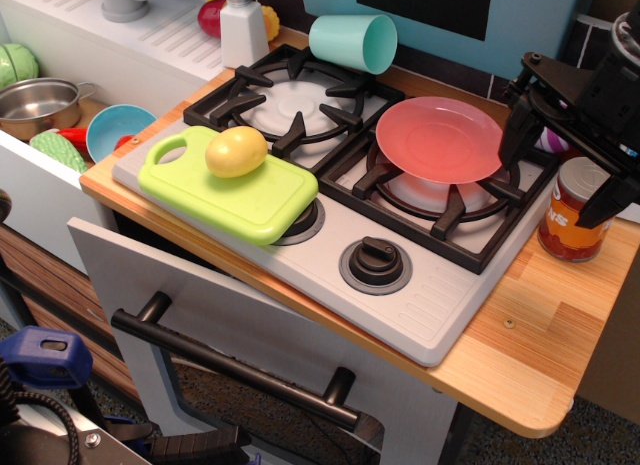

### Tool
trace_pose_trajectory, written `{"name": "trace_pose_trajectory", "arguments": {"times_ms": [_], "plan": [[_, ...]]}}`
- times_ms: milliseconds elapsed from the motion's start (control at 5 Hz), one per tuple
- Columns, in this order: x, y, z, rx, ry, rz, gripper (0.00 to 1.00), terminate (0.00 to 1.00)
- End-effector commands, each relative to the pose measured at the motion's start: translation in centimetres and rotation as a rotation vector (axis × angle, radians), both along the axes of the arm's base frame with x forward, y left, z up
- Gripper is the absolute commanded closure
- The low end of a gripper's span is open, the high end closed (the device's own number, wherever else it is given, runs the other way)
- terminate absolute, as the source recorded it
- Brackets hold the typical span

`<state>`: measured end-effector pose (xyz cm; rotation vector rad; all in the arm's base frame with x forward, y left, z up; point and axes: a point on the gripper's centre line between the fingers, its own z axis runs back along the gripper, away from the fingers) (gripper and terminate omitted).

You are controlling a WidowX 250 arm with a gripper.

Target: Put potato on plate

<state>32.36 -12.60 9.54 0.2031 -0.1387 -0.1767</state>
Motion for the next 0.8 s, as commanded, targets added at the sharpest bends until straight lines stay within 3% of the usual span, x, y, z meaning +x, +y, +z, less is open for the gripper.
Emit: {"name": "trace_pose_trajectory", "arguments": {"times_ms": [0,200,600], "plan": [[0.0,0.0,0.0,0.000,0.000,0.000,0.00,0.00],[1.3,2.9,2.1,0.059,-0.016,0.064,0.00,0.00],[1.2,9.6,3.8,0.087,-0.018,0.148,0.00,0.00]]}}
